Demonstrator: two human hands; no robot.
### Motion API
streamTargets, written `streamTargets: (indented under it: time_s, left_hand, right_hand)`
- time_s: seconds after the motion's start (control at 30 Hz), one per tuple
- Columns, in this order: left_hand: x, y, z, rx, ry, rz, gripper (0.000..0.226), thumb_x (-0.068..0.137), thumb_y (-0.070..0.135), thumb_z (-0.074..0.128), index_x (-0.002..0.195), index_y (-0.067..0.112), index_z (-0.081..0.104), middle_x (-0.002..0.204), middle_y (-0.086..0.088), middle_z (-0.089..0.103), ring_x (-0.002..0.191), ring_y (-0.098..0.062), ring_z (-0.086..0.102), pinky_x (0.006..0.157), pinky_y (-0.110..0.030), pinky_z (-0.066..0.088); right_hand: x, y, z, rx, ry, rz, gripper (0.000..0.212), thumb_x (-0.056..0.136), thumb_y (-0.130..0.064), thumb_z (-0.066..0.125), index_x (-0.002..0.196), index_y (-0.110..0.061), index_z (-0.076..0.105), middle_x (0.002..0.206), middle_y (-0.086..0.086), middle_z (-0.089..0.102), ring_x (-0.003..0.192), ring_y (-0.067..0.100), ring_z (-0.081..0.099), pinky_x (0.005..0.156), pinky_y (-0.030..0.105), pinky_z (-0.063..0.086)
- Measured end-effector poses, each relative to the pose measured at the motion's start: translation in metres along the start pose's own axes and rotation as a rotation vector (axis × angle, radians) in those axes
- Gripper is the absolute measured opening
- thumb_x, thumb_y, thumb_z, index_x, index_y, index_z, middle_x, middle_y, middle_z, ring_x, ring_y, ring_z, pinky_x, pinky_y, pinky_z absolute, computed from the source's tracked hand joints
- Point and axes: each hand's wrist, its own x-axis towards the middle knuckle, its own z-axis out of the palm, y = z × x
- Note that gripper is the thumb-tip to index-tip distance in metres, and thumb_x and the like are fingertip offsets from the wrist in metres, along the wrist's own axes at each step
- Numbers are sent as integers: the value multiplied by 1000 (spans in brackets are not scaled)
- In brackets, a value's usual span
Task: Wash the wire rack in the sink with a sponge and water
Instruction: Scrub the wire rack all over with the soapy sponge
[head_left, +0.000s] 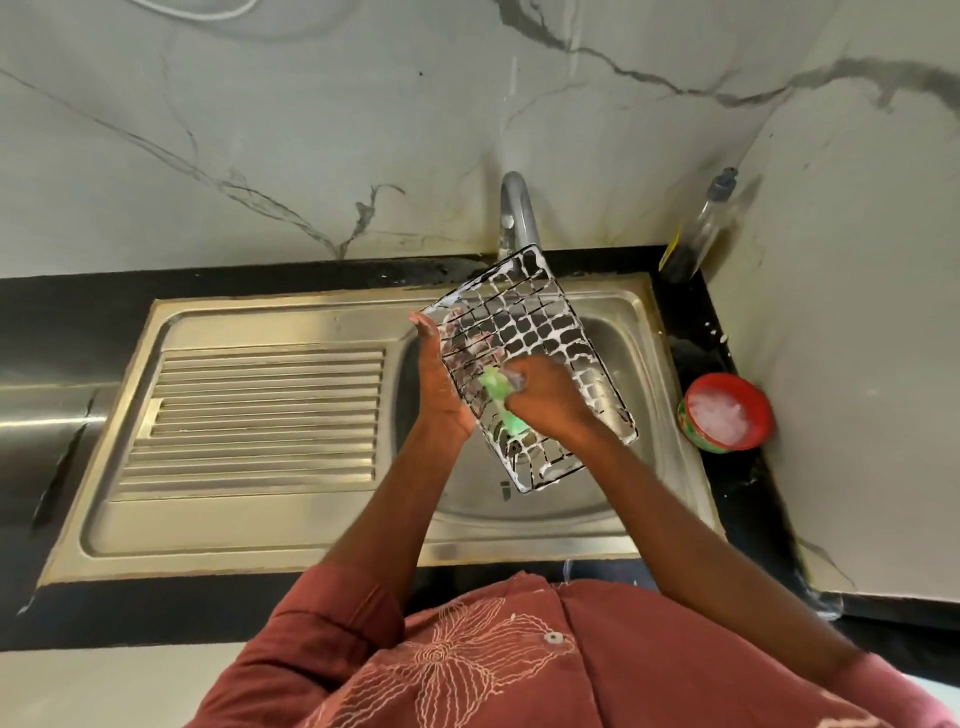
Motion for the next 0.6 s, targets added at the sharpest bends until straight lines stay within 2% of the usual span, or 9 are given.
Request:
streamTargets:
  time_s: [0.07,0.13,0.2,0.27,0.33,0.4,0.47,0.53,0.6]
  left_hand:
    - [0,-1,1,-12,12,4,90,85,88,42,139,18,62,126,-17,72,117,-40,69,104,-62,51]
    - [-1,-1,2,1,29,29,79,88,84,44,131,22,66,122,-14,74,114,-38,71,100,-56,55]
    - [-2,0,2,43,85,52,60,92,80,41,116,32,67,111,-5,78,104,-29,75,89,-46,60]
    - [-1,-1,-2,36,92,41,70,84,86,44,126,34,65,115,-4,77,105,-26,74,92,-47,59]
    - [-4,0,-3,21,98,35,82,82,87,47,139,30,59,123,-8,74,112,-30,72,100,-53,55]
    - [-5,-1,-4,-18,49,41,93,80,87,49,144,20,57,129,-15,71,117,-37,70,103,-58,53]
    - [-6,2,-1,-14,41,61,94,83,87,46,144,17,58,129,-16,71,114,-36,72,100,-58,54]
    - [-9,3,2,2,91,54,88,85,88,42,144,24,58,127,-12,73,106,-29,76,98,-55,56]
    - [-11,3,4,10,102,31,93,80,91,48,147,27,55,129,-11,72,106,-29,75,100,-56,54]
  right_hand:
    - [2,3,8,-121,55,-46,45,81,-2,70,125,-12,67,120,9,70,99,22,68,73,26,54]
    - [0,4,16,-100,0,-50,55,81,-1,69,134,-12,62,131,8,66,114,27,66,86,33,57]
    - [-6,5,19,-30,-53,-39,54,83,-1,69,135,-13,62,131,8,66,114,26,65,82,30,57]
    - [-12,9,15,35,-110,-37,46,83,2,67,127,-14,68,124,8,68,108,24,66,79,33,58]
    - [-17,11,7,77,-204,-34,48,82,4,68,127,-15,68,121,5,67,103,20,67,83,39,61]
    - [-19,11,-2,136,-268,-13,48,81,6,70,125,-13,68,115,3,69,98,17,68,81,36,62]
    - [-16,10,-5,152,-195,14,45,80,8,70,121,-11,70,108,3,70,95,20,67,76,33,60]
    - [-12,12,0,52,-6,8,49,80,5,67,126,-11,68,117,8,71,98,23,68,79,36,59]
    - [-12,14,9,-13,35,-14,55,79,4,64,132,-12,65,126,11,69,104,25,68,78,31,57]
